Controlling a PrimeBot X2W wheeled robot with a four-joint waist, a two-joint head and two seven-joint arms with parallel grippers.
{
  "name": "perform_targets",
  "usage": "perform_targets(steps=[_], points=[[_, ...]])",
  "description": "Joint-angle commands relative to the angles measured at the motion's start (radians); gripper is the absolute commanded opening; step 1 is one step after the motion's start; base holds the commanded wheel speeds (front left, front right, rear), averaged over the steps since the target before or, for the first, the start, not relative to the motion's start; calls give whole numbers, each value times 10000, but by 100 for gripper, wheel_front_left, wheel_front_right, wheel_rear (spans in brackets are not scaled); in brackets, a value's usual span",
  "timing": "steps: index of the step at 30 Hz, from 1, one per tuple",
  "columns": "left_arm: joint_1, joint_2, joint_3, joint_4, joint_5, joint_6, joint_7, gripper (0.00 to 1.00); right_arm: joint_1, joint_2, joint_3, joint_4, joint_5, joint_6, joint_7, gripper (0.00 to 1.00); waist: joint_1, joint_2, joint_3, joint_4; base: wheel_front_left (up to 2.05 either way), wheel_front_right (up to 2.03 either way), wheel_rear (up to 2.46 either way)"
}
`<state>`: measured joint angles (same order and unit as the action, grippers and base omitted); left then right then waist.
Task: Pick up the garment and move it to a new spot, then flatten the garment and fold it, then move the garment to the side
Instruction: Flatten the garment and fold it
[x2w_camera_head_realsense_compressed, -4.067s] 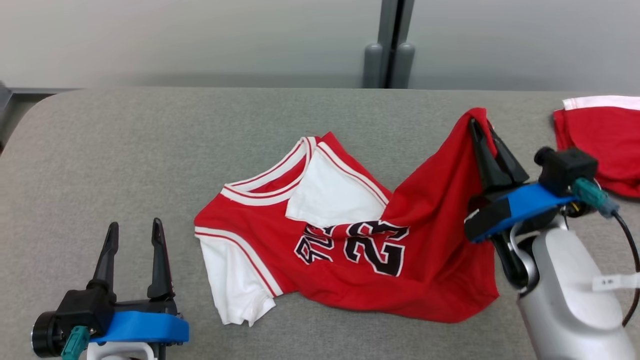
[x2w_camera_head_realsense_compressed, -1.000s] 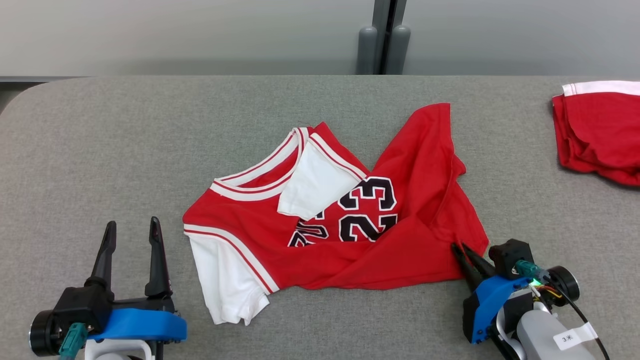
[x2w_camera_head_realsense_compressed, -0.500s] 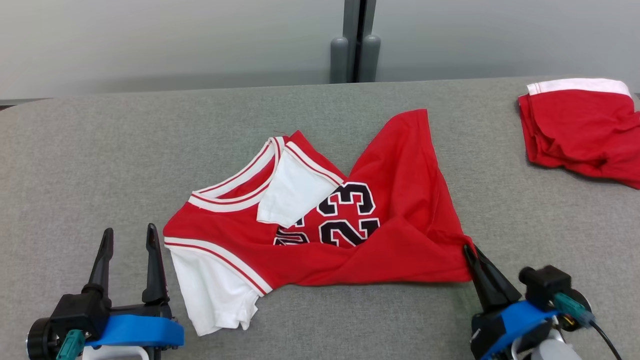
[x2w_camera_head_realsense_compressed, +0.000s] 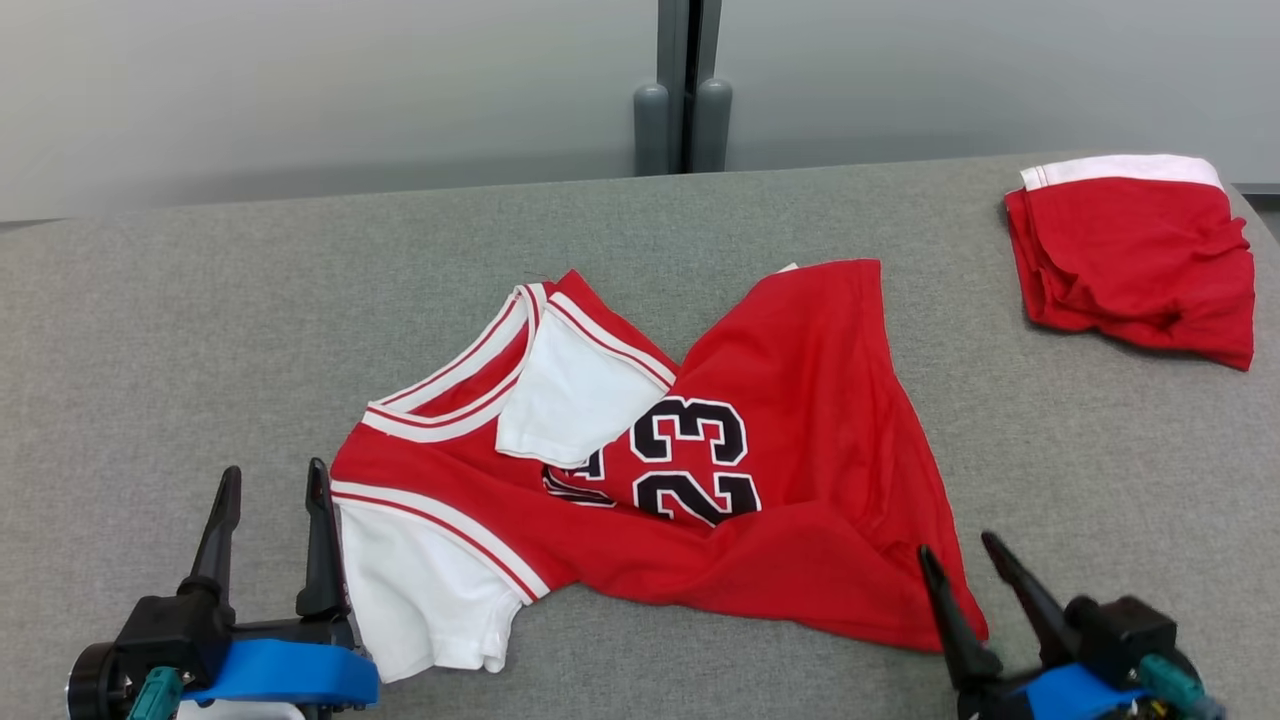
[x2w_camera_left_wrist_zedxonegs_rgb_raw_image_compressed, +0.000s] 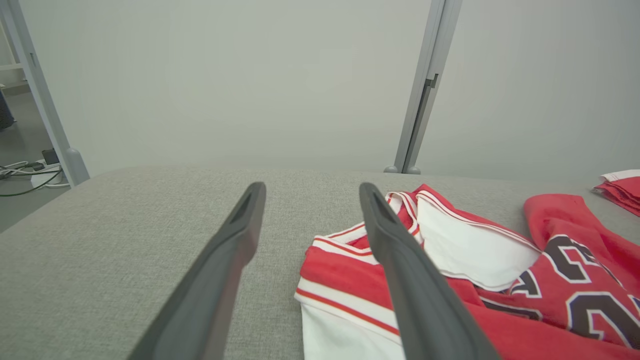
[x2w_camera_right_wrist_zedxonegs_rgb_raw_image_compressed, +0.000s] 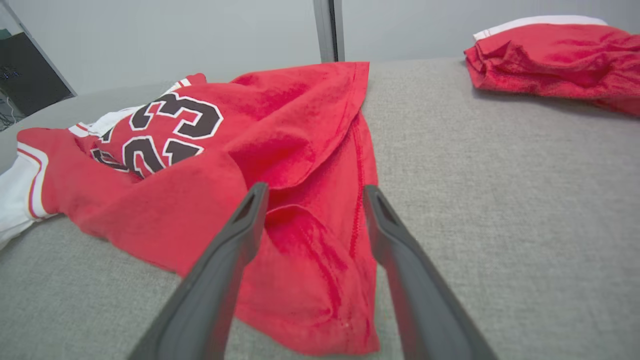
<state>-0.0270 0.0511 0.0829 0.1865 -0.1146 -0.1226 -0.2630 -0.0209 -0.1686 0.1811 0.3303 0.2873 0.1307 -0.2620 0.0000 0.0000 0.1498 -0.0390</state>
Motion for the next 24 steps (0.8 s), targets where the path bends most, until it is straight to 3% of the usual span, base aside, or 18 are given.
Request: perform_targets(steps=[1, 6, 13, 24], points=[[-58, -13, -46, 0, 5, 57, -22, 100, -250, -81, -71, -106, 42, 2, -36, 100, 0, 0, -28, 35, 0, 0, 0], [-54, -13, -94, -36, 34, 46, -22, 100, -1002, -276, -211, -6, 25, 2, 199, 100, 0, 0, -83, 151, 0, 0, 0], [-73, -15, -197, 23, 19, 26, -23, 100, -2273, -187, 82, 1293, -80, 2, 1363, 100, 0, 0, -92, 435, 0, 0, 0], [-39, -15, -176, 39, -68, 24, -22, 100, -2067, -232, 828, 2002, 670, 2, 1694, 100, 0, 0, -43, 683, 0, 0, 0]])
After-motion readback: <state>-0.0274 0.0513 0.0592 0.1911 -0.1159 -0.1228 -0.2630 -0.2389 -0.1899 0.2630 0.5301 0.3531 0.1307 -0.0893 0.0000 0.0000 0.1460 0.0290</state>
